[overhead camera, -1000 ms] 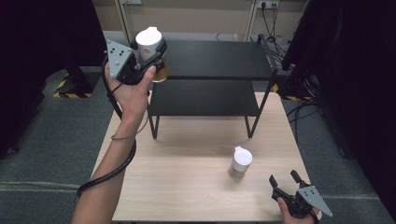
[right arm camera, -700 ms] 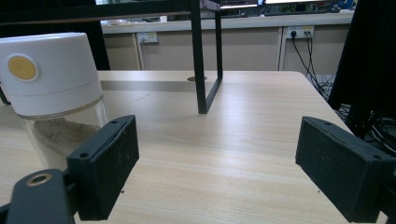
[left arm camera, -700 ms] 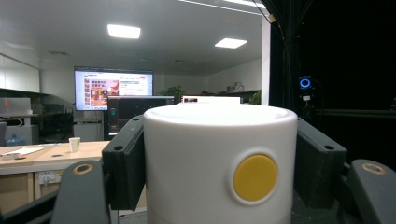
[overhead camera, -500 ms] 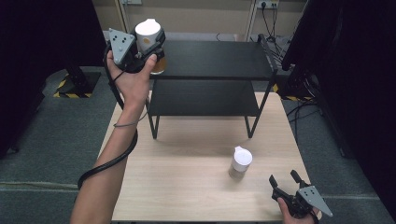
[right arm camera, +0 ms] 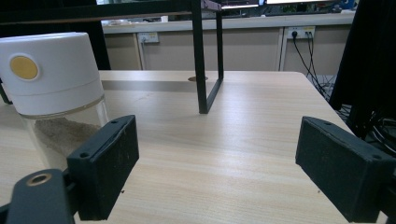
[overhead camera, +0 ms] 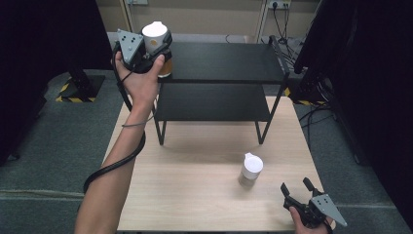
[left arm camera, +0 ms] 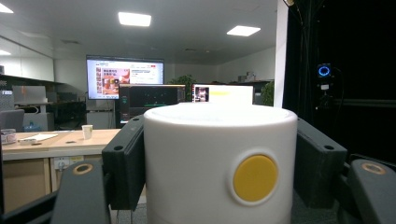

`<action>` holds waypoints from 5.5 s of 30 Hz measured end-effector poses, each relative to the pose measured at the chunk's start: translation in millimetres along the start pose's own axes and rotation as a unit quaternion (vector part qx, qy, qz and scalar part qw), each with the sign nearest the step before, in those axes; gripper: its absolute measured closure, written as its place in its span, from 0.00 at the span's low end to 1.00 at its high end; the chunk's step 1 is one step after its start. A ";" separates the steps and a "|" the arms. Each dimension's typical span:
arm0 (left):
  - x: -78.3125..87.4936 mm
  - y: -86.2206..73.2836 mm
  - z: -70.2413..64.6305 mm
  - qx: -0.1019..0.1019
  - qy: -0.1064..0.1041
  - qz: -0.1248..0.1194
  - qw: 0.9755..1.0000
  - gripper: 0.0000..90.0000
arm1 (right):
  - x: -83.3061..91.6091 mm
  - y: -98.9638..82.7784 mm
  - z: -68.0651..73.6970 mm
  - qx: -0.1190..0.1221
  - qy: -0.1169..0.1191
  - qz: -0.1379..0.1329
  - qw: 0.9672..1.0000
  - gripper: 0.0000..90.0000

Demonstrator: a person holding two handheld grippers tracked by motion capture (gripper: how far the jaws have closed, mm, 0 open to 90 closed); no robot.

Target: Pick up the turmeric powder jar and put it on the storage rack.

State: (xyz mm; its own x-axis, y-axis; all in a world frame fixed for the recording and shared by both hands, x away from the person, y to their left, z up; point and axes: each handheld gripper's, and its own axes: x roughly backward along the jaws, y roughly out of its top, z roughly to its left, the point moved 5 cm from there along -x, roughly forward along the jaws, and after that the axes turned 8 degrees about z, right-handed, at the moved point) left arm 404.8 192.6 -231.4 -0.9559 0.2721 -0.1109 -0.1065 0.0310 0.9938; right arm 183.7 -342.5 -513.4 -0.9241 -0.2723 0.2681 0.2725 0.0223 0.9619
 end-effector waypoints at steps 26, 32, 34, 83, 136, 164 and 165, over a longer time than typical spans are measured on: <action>-10.0 3.4 1.7 0.002 0.007 0.014 1.000 0.34 | 0.1 -0.2 0.3 0.005 0.001 0.000 1.000 0.15; -11.3 4.1 2.3 0.007 0.006 0.015 1.000 0.33 | 0.2 -0.2 0.1 0.003 0.001 0.000 1.000 0.15; -12.1 4.6 2.3 0.010 0.005 0.017 1.000 0.32 | 0.1 0.0 0.1 0.003 0.001 0.000 1.000 0.15; 57.8 -30.4 -8.0 0.001 -0.003 -0.023 1.000 0.15 | 0.1 -0.1 0.5 0.004 0.000 0.000 1.000 0.15; 149.6 -147.3 -23.2 0.024 -0.040 0.025 0.999 0.16 | -0.2 0.1 0.9 0.007 0.000 0.001 1.000 0.15; 169.3 -210.1 -25.4 0.034 -0.054 0.097 0.993 0.15 | -0.1 0.0 1.0 0.006 -0.001 0.001 1.000 0.15; 169.8 -212.3 -25.3 0.032 -0.056 0.101 0.993 0.15 | 0.0 0.0 1.0 0.006 -0.001 0.000 1.000 0.15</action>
State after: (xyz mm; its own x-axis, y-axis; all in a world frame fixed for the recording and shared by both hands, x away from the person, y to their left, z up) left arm 258.2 207.9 -461.2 -0.9192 0.3839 0.0876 0.1051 0.0248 0.9942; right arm 183.4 -341.5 -513.3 -0.9244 -0.2707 0.2689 0.2699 0.0342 0.9623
